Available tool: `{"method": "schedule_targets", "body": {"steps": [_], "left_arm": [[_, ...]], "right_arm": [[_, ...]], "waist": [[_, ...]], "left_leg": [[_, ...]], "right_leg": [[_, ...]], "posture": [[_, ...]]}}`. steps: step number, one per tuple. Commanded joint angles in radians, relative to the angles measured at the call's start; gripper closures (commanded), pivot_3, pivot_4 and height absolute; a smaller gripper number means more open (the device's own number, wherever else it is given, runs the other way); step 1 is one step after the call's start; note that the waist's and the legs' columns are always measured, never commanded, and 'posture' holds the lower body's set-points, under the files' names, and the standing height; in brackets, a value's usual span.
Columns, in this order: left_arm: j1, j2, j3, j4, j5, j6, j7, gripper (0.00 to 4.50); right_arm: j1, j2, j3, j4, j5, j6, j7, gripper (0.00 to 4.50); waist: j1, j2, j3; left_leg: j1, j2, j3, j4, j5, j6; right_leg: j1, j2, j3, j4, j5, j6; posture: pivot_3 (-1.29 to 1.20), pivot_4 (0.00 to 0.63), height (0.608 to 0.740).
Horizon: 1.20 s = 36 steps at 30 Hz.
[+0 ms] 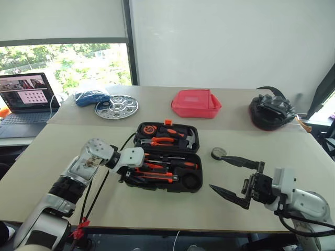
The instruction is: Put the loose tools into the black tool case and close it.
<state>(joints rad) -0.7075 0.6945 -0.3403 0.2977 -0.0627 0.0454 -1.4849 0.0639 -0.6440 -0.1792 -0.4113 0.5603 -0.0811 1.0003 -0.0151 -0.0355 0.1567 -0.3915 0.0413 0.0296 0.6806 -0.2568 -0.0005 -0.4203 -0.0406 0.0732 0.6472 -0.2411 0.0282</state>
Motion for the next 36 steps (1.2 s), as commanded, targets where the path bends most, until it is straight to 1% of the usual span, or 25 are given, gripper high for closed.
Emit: {"method": "schedule_targets", "body": {"steps": [1,3,7,9,11,13,14,15,16,18,22,23,27,36], "left_arm": [[-0.009,-0.014,0.008,0.007,-0.01,-0.011,-0.01,1.47],[-0.016,-0.029,0.038,-0.001,-0.05,-0.003,-0.013,0.73],[-0.037,-0.028,0.095,-0.023,-0.126,0.045,-0.032,0.73],[-0.053,-0.024,0.136,-0.039,-0.187,0.095,-0.047,0.73],[-0.072,-0.018,0.17,-0.04,-0.219,0.136,-0.046,0.73],[-0.081,-0.007,0.186,-0.014,-0.209,0.118,-0.037,1.25],[-0.075,0.004,0.186,-0.005,-0.202,0.101,-0.047,1.41],[-0.064,0.012,0.184,-0.005,-0.196,0.091,-0.054,1.85],[-0.05,0.018,0.181,-0.013,-0.196,0.092,-0.06,2.17],[-0.018,0.021,0.179,-0.044,-0.215,0.109,-0.072,2.94],[0.032,0.004,0.161,-0.052,-0.173,0.082,-0.022,4.37],[0.045,-0.002,0.154,-0.048,-0.159,0.062,-0.011,4.46],[0.076,-0.019,0.13,-0.038,-0.112,0.043,0.037,4.46],[0.101,-0.037,0.066,-0.009,-0.021,0.03,0.088,4.46]], "right_arm": [[-0.011,-0.001,-0.01,-0.009,-0.001,-0.004,-0.003,0.0],[-0.013,0.0,-0.009,-0.004,-0.003,-0.007,-0.001,0.0],[-0.014,0.001,-0.007,0.003,-0.005,-0.01,0.003,0.0],[-0.012,0.002,-0.006,0.007,-0.007,-0.013,0.006,0.0],[-0.013,0.004,-0.004,0.013,-0.008,-0.015,0.008,0.0],[-0.016,0.006,-0.001,0.018,-0.01,-0.017,0.009,0.0],[-0.018,0.007,0.001,0.021,-0.011,-0.019,0.009,0.0],[-0.019,0.009,0.003,0.023,-0.013,-0.02,0.009,0.0],[-0.02,0.011,0.005,0.024,-0.014,-0.021,0.009,0.0],[-0.019,0.013,0.008,0.025,-0.016,-0.023,0.009,0.0],[-0.015,0.018,0.009,0.026,-0.021,-0.025,0.009,0.0],[-0.014,0.019,0.008,0.026,-0.021,-0.025,0.01,0.0],[-0.011,0.019,0.004,0.027,-0.022,-0.025,0.013,0.0],[-0.009,0.024,0.006,0.031,-0.026,-0.027,0.019,0.0]], "waist": [[0.0,0.0,0.0],[0.001,0.0,0.0],[0.0,0.0,0.0],[0.0,0.0,0.0],[0.001,0.0,0.0],[0.001,0.0,0.0],[0.001,0.0,0.0],[0.0,0.0,0.0],[-0.001,0.0,0.0],[-0.001,0.0,0.0],[0.001,0.0,0.0],[0.001,0.0,0.0],[0.006,0.0,0.0],[0.004,0.0,0.0]], "left_leg": [[0.0,0.0,0.0,0.0,0.0,0.0],[0.0,0.0,0.0,0.0,0.0,0.0],[-0.001,0.0,0.0,0.0,0.0,0.0],[-0.001,0.0,0.0,0.0,0.0,0.0],[-0.001,0.0,0.0,0.0,0.0,0.0],[-0.001,0.0,-0.001,0.001,0.0,0.0],[-0.001,0.0,-0.001,0.001,0.0,0.0],[-0.001,0.0,-0.001,0.001,0.0,0.0],[0.0,0.0,-0.001,0.001,0.0,0.0],[-0.001,0.0,-0.001,0.001,0.0,0.0],[-0.001,0.0,-0.001,0.001,0.0,0.0],[-0.001,0.0,-0.001,0.001,0.0,0.0],[-0.001,0.0,-0.001,0.002,0.0,0.0],[0.001,0.0,-0.001,0.002,0.0,0.0]], "right_leg": [[0.0,0.0,0.0,0.0,0.0,0.0],[0.0,0.0,0.0,0.0,0.0,0.0],[-0.001,0.0,0.0,0.0,0.0,0.0],[-0.001,0.0,0.0,0.0,0.0,0.0],[-0.001,0.0,0.0,0.0,0.0,0.0],[-0.001,0.0,0.0,0.0,0.0,0.0],[0.0,0.0,0.0,0.0,0.0,0.0],[0.0,0.0,0.0,0.0,0.0,0.0],[0.0,0.0,0.0,0.0,0.0,0.0],[0.0,0.0,0.0,0.0,0.0,0.0],[-0.001,0.0,0.0,0.001,0.0,0.0],[-0.001,0.0,0.0,0.001,0.0,0.0],[0.0,0.0,0.0,0.0,0.0,0.0],[0.002,0.0,0.0,0.001,0.0,0.0]], "posture": [[0.0,0.15,0.74],[0.0,0.15,0.74],[0.0,0.15,0.74],[0.0,0.15,0.74],[0.0,0.15,0.74],[0.0,0.15,0.74],[0.0,0.15,0.74],[0.0,0.15,0.74],[0.0,0.15,0.74],[0.0,0.15,0.74],[0.0,0.15,0.74],[0.0,0.15,0.74],[0.0,0.15,0.74],[0.0,0.15,0.74]]}}
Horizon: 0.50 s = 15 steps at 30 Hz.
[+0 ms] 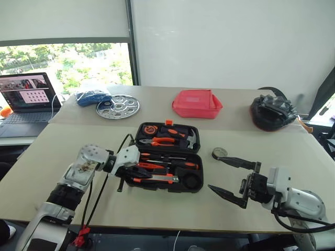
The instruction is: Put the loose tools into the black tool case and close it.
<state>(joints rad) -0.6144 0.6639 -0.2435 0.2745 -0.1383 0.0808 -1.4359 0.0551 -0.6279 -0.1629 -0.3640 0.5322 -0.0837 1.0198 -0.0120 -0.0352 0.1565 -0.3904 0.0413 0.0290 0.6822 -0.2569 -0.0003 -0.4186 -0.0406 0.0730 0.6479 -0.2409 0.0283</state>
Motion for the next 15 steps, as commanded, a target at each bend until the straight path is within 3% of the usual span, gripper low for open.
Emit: {"method": "schedule_targets", "body": {"steps": [1,5,11,15], "left_arm": [[0.007,-0.014,-0.033,0.022,0.061,0.005,0.057,4.46],[0.003,-0.058,-0.031,0.059,0.079,0.155,0.156,4.46],[0.04,-0.056,-0.038,0.05,0.048,0.315,0.148,4.46],[0.052,-0.069,0.001,0.041,0.012,0.207,0.127,4.46]], "right_arm": [[-0.002,0.009,-0.009,-0.016,0.001,-0.025,-0.001,0.0],[-0.003,0.017,-0.005,-0.016,-0.002,-0.026,0.0,0.0],[0.01,0.023,-0.01,-0.017,-0.005,-0.033,0.002,0.0],[0.019,0.027,-0.012,-0.02,-0.007,-0.036,-0.001,0.0]], "waist": [[0.002,0.0,0.0],[0.012,0.002,-0.001],[0.01,0.003,-0.002],[0.001,0.006,-0.004]], "left_leg": [[0.001,0.0,0.0,0.0,0.0,0.0],[0.006,-0.001,0.0,0.001,0.0,0.001],[0.018,-0.001,0.0,0.0,0.002,0.002],[0.021,-0.001,0.0,-0.001,0.002,0.002]], "right_leg": [[0.001,0.0,0.0,0.0,0.0,0.0],[0.008,0.0,0.0,0.0,0.0,0.001],[0.018,0.0,0.0,-0.001,-0.005,0.009],[0.022,0.0,0.0,-0.001,-0.006,0.008]], "posture": [[0.0,0.15,0.74],[0.0,0.15,0.74],[0.0,0.15,0.74],[0.0,0.15,0.74]]}}
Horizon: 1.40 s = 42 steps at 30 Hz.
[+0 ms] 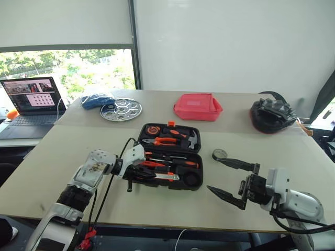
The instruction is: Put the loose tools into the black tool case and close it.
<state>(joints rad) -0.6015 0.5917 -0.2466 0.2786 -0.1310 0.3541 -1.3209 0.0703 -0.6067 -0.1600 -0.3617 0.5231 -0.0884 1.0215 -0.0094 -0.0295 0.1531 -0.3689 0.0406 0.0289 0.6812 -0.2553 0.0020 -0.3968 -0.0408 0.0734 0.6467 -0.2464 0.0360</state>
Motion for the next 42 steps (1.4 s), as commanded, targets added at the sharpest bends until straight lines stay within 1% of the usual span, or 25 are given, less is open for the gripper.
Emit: {"method": "schedule_targets", "body": {"steps": [1,4,7,9,18,20,24,27,31,34,37,39,41,42], "left_arm": [[0.038,-0.006,0.025,0.035,-0.013,-0.105,0.007,4.46],[0.024,-0.023,0.072,0.038,-0.055,-0.201,-0.006,4.46],[0.007,-0.027,0.107,0.047,-0.089,-0.268,-0.023,4.46],[0.001,-0.026,0.117,0.057,-0.094,-0.295,-0.02,4.46],[0.038,-0.009,0.092,0.112,-0.05,-0.378,-0.047,4.46],[0.038,-0.011,0.088,0.124,-0.045,-0.383,-0.043,4.46],[0.023,-0.018,0.071,0.168,0.006,-0.386,0.018,4.46],[0.005,-0.035,0.048,0.192,0.049,-0.338,0.08,4.46],[0.03,-0.017,-0.007,0.148,0.061,-0.265,0.028,4.46],[0.044,-0.003,-0.022,0.141,0.076,-0.28,0.024,4.46],[0.053,0.005,-0.024,0.144,0.083,-0.304,0.032,4.46],[0.055,0.005,-0.016,0.151,0.085,-0.355,0.044,4.46],[0.057,-0.003,0.01,0.149,0.054,-0.383,0.042,4.46],[0.059,-0.008,0.045,0.138,0.009,-0.383,0.034,4.46]], "right_arm": [[0.006,0.006,-0.016,-0.022,0.001,-0.033,-0.003,0.0],[0.008,0.006,-0.014,-0.018,0.001,-0.037,-0.003,0.0],[0.007,0.007,-0.012,-0.014,0.0,-0.039,-0.002,0.0],[0.007,0.008,-0.011,-0.012,0.0,-0.04,-0.001,0.0],[0.006,0.014,-0.009,-0.009,-0.004,-0.041,0.002,0.0],[0.006,0.014,-0.01,-0.008,-0.004,-0.041,0.002,0.0],[0.004,0.015,-0.007,-0.006,-0.007,-0.041,0.001,0.0],[0.004,0.018,-0.005,-0.009,-0.007,-0.04,-0.002,0.0],[0.009,0.017,-0.01,-0.013,-0.007,-0.038,-0.003,0.0],[0.015,0.014,-0.018,-0.016,-0.006,-0.037,-0.004,0.0],[0.027,0.012,-0.029,-0.018,-0.005,-0.038,-0.007,0.0],[0.04,0.011,-0.043,-0.015,-0.01,-0.041,-0.015,0.0],[0.054,0.011,-0.065,-0.011,-0.008,-0.036,-0.028,0.0],[0.072,0.008,-0.093,-0.005,0.002,-0.032,-0.032,0.0]], "waist": [[-0.003,0.0,0.0],[-0.002,0.0,0.0],[0.0,0.0,0.0],[-0.001,-0.001,0.0],[-0.003,-0.001,0.0],[-0.003,-0.001,0.0],[-0.003,-0.001,0.0],[-0.001,-0.001,0.0],[-0.003,0.0,0.0],[-0.005,0.0,0.0],[-0.006,0.0,0.0],[-0.006,0.0,0.0],[-0.005,0.0,0.0],[-0.005,0.0,0.0]], "left_leg": [[0.0,0.0,0.0,0.0,0.0,0.0],[-0.002,0.0,0.0,0.0,0.0,0.0],[-0.008,0.0,0.0,0.0,0.0,0.0],[-0.011,0.0,-0.001,0.0,0.0,0.0],[-0.017,0.0,-0.001,-0.001,-0.001,0.002],[-0.016,0.0,-0.001,-0.001,-0.001,0.002],[-0.016,0.0,-0.001,-0.001,-0.001,0.002],[-0.014,0.0,-0.001,-0.001,-0.001,0.002],[-0.011,0.0,-0.001,-0.001,-0.001,0.002],[-0.01,0.0,-0.001,-0.001,-0.001,0.002],[-0.01,0.0,-0.001,-0.002,-0.001,0.002],[-0.01,0.0,-0.001,-0.002,-0.002,0.002],[-0.01,0.0,-0.001,-0.002,-0.002,0.002],[-0.01,0.0,-0.001,-0.002,-0.002,0.002]], "right_leg": [[0.0,0.0,0.0,0.0,0.0,0.0],[-0.002,0.0,0.0,0.0,0.0,0.0],[-0.008,0.0,0.0,0.0,0.0,0.0],[-0.01,0.0,0.0,-0.001,0.003,-0.005],[-0.013,0.0,-0.001,-0.004,0.004,-0.006],[-0.013,0.0,-0.001,-0.004,0.004,-0.006],[-0.013,0.0,-0.001,-0.004,0.004,-0.006],[-0.011,0.0,-0.001,-0.004,0.004,-0.006],[-0.008,0.0,-0.001,-0.004,0.0,0.001],[-0.008,0.0,-0.001,-0.004,0.0,0.0],[-0.008,0.0,-0.001,-0.004,0.0,-0.001],[-0.008,0.0,-0.001,-0.004,0.001,-0.002],[-0.008,0.0,-0.001,-0.004,0.001,-0.003],[-0.008,0.0,-0.001,-0.004,0.001,-0.003]], "posture": [[0.0,0.15,0.74],[0.0,0.15,0.74],[0.0,0.15,0.74],[0.0,0.15,0.74],[0.0,0.15,0.74],[0.0,0.15,0.74],[0.0,0.15,0.74],[0.0,0.15,0.74],[0.0,0.15,0.74],[0.0,0.15,0.74],[0.0,0.15,0.74],[0.0,0.15,0.74],[0.0,0.15,0.74],[0.0,0.15,0.74]]}}
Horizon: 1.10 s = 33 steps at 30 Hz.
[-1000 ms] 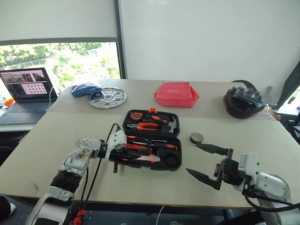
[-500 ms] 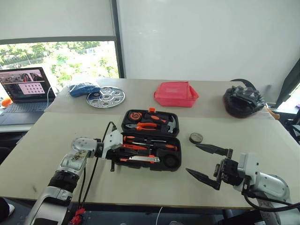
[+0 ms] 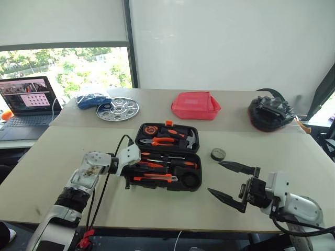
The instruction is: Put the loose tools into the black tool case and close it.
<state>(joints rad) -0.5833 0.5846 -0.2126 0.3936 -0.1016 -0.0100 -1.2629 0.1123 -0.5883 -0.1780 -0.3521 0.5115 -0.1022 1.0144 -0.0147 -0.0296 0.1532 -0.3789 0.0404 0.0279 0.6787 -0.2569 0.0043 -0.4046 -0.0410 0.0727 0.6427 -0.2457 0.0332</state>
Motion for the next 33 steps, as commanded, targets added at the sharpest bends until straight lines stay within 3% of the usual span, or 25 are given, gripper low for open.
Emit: {"method": "schedule_targets", "body": {"steps": [1,4,8,14,18,24,28,33], "left_arm": [[0.05,-0.003,0.054,0.005,-0.072,-0.024,-0.032,4.22],[0.097,0.031,0.182,-0.063,-0.213,-0.028,-0.078,3.65],[0.175,0.117,0.301,-0.102,-0.289,-0.011,-0.099,2.13],[0.275,0.189,0.442,-0.116,-0.354,-0.034,-0.105,0.05],[0.339,0.184,0.478,-0.246,-0.421,0.056,-0.073,0.02],[0.372,0.173,0.428,-0.311,-0.433,0.131,-0.076,0.02],[0.352,0.138,0.398,-0.317,-0.432,0.138,-0.05,0.02],[0.335,0.121,0.389,-0.32,-0.433,0.142,-0.035,0.02]], "right_arm": [[0.073,-0.024,-0.117,-0.003,0.026,-0.015,-0.011,0.0],[0.182,-0.049,-0.211,0.028,0.047,-0.018,0.024,0.0],[0.301,-0.054,-0.298,0.091,0.036,-0.051,0.059,0.0],[0.328,-0.038,-0.336,0.185,-0.014,-0.118,0.045,0.0],[0.192,-0.117,-0.276,0.154,-0.031,-0.005,0.006,0.0],[-0.258,-0.321,0.016,0.218,-0.165,0.37,-0.017,0.0],[-0.562,-0.315,0.239,0.423,-0.321,0.513,0.001,0.0],[-0.766,-0.277,0.421,0.621,-0.443,0.546,0.087,0.0]], "waist": [[0.0,0.0,0.0],[0.0,0.0,0.0],[-0.004,-0.001,0.001],[-0.002,-0.001,0.001],[-0.001,-0.001,0.002],[-0.018,-0.001,0.003],[-0.016,-0.001,0.003],[0.002,-0.001,0.003]], "left_leg": [[0.0,0.0,0.0,0.0,0.0,0.0],[-0.002,0.0,0.0,-0.001,0.0,0.0],[-0.006,0.001,0.0,-0.001,-0.001,0.001],[-0.002,0.002,0.002,0.0,-0.001,0.001],[-0.002,0.002,0.002,0.0,-0.001,0.0],[-0.001,0.003,0.005,0.0,-0.001,0.0],[-0.006,0.004,0.003,-0.001,-0.001,0.0],[-0.02,0.003,0.003,0.0,-0.001,0.001]], "right_leg": [[0.0,0.0,0.0,0.0,0.0,0.0],[-0.001,-0.001,0.0,-0.001,0.001,-0.001],[-0.007,-0.001,0.0,0.0,0.001,-0.004],[-0.004,-0.002,0.0,0.0,-0.003,0.003],[-0.004,-0.002,0.0,-0.001,-0.003,0.003],[-0.004,0.0,0.002,0.0,0.0,0.001],[-0.011,0.003,0.001,0.001,0.003,-0.008],[-0.024,0.002,0.0,0.002,0.003,-0.008]], "posture": [[0.0,0.15,0.74],[0.0,0.15,0.74],[0.0,0.15,0.74],[0.0,0.15,0.74],[0.0,0.15,0.74],[0.0,0.15,0.74],[0.0,0.15,0.74],[0.0,0.15,0.74]]}}
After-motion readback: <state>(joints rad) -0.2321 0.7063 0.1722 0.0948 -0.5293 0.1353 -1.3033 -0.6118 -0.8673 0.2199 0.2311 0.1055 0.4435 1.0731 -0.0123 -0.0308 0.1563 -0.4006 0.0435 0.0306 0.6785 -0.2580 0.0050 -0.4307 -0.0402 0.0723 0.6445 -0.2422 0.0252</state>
